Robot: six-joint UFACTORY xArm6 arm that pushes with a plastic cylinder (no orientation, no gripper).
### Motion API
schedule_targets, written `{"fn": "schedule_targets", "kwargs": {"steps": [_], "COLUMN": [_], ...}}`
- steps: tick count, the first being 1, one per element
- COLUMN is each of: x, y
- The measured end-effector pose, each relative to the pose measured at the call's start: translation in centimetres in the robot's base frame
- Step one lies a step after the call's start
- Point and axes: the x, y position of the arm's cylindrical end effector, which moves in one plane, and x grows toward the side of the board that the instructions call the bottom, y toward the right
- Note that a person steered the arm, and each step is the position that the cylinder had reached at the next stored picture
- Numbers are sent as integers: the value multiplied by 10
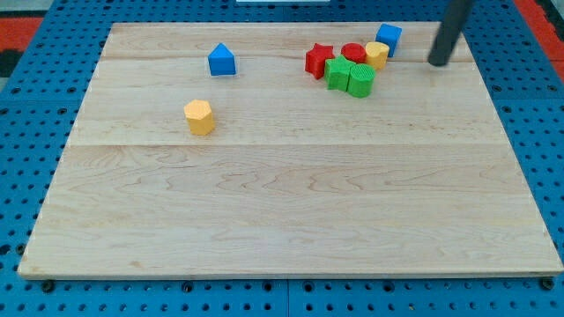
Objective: Slide the group of blocks slightly left
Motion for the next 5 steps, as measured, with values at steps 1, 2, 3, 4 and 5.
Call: {"fn": "schedule_targets", "kwargs": {"steps": [1,2,3,4,5], "x": [10,32,32,15,4], "y": [-38,-98,-126,-86,-95]}}
